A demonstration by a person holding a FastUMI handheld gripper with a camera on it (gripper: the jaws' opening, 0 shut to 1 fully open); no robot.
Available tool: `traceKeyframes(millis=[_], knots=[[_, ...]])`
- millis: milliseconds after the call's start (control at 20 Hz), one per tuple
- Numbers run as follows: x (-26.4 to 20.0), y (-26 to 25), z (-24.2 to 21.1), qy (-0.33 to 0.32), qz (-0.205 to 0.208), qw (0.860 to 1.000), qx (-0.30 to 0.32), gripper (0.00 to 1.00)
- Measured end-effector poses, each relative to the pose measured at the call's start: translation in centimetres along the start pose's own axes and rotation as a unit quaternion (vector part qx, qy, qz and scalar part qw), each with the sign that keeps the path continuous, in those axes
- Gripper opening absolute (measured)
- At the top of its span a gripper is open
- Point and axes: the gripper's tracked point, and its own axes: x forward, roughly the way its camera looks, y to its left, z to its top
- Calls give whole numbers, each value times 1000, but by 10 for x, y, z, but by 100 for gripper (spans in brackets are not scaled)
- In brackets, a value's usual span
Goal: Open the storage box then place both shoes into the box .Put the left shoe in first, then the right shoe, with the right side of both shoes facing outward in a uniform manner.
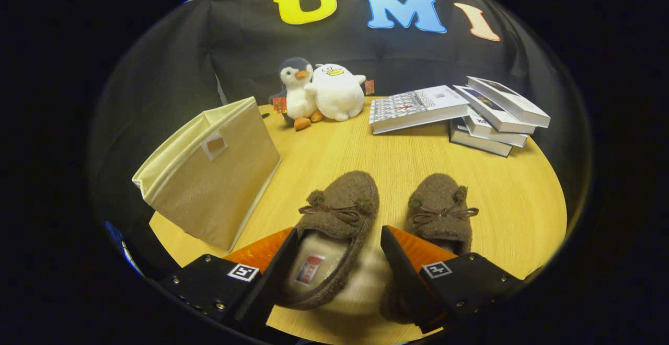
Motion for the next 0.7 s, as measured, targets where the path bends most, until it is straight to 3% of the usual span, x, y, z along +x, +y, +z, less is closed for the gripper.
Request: traceKeyframes(millis=[250, 350, 500, 550, 650, 700], knots=[[9, -10, -5, 16, -25, 1000, 4, 95], [15, -14, -8, 30, -33, 999, 8, 80], [20, -10, -10, 46, -34, 998, 2, 80], [22, -18, -10, 48, -52, 997, 3, 64], [28, -14, -21, 68, -47, 996, 30, 32], [29, -15, -19, 71, -45, 996, 39, 34]])
